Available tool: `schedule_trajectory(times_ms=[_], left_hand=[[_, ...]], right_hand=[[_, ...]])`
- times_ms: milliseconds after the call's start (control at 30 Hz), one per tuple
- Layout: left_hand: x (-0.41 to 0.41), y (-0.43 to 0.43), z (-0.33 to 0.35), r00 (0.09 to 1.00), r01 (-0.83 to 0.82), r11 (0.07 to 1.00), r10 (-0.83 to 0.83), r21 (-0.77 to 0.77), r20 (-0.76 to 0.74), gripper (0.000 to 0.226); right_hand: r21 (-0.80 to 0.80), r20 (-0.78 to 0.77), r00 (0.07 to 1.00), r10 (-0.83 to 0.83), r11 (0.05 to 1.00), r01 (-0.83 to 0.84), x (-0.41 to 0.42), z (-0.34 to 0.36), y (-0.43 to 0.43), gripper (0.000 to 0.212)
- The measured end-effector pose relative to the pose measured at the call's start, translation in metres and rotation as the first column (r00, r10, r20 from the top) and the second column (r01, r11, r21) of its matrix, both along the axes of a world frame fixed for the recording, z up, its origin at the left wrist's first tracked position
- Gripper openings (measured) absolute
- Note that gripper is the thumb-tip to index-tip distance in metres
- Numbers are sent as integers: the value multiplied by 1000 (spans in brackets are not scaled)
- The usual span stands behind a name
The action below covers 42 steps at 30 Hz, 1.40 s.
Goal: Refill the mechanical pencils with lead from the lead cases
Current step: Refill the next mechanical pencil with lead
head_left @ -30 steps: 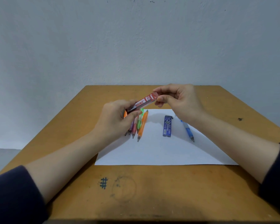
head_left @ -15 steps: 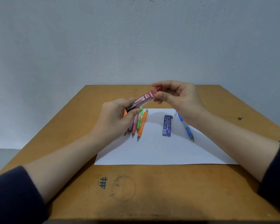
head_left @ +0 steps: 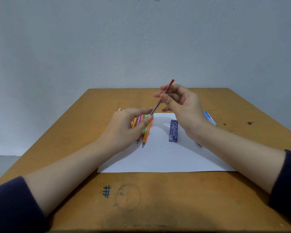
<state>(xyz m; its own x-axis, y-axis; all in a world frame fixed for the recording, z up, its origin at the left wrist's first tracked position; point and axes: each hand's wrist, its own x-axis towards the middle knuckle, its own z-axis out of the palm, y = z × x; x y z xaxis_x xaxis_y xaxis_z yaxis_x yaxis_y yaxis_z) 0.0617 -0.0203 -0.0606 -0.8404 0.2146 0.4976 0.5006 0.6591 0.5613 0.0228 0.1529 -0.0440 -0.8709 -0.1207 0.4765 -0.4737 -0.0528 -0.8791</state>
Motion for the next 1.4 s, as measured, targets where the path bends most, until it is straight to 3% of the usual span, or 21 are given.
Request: schedule_trajectory(times_ms=[133, 200, 233, 300, 367, 467, 600, 700, 867, 1000, 1167, 1300, 1400], left_hand=[[0, 2, -4, 996, 20, 999, -17, -26, 90, 37], [1, 5, -5, 978, 55, 992, -76, 113, 196, 40], [1, 7, -5, 951, 70, 963, -143, 259, 274, 43], [3, 13, 0, 849, 29, 798, -338, 602, 406, 50], [4, 15, 7, 715, -97, 535, -549, 839, 433, 55], [5, 8, 13, 600, -215, 289, -715, 933, 360, 66], [1, -1, 14, 537, -256, 128, -806, 958, 251, 73], [0, -4, 13, 507, -234, 93, -838, 968, 203, 77], [0, -3, 13, 491, -239, 75, -851, 968, 187, 81], [-2, -3, 10, 500, -257, 91, -839, 962, 213, 81], [-3, -4, 9, 514, -282, 75, -830, 956, 217, 81], [-3, -4, 8, 513, -293, 80, -828, 953, 227, 82], [-3, -3, 8, 513, -297, 80, -827, 952, 230, 82]], right_hand=[[74, -110, 990, -87, 993, 95, -5, -2, 3, 22], [138, -187, 976, -111, 981, 138, -6, -4, 5, 26], [167, -218, 968, -120, 973, 159, -7, -5, 5, 28], [213, -268, 956, -120, 960, 180, -7, -6, 5, 30], [255, -334, 938, -95, 949, 187, -8, -8, 5, 34], [391, -518, 852, -71, 867, 310, -12, -10, 9, 35], [456, -706, 708, -39, 740, 495, -21, -11, 14, 43], [459, -758, 651, -43, 675, 578, -23, -9, 16, 55], [468, -783, 622, 2, 660, 588, -20, -3, 17, 75], [422, -836, 548, 16, 657, 625, -22, 0, 20, 63], [366, -902, 430, 33, 586, 723, -28, -2, 22, 60], [263, -959, 279, 55, 543, 798, -34, -5, 28, 43], [259, -959, 278, 51, 550, 794, -34, -5, 27, 47]])
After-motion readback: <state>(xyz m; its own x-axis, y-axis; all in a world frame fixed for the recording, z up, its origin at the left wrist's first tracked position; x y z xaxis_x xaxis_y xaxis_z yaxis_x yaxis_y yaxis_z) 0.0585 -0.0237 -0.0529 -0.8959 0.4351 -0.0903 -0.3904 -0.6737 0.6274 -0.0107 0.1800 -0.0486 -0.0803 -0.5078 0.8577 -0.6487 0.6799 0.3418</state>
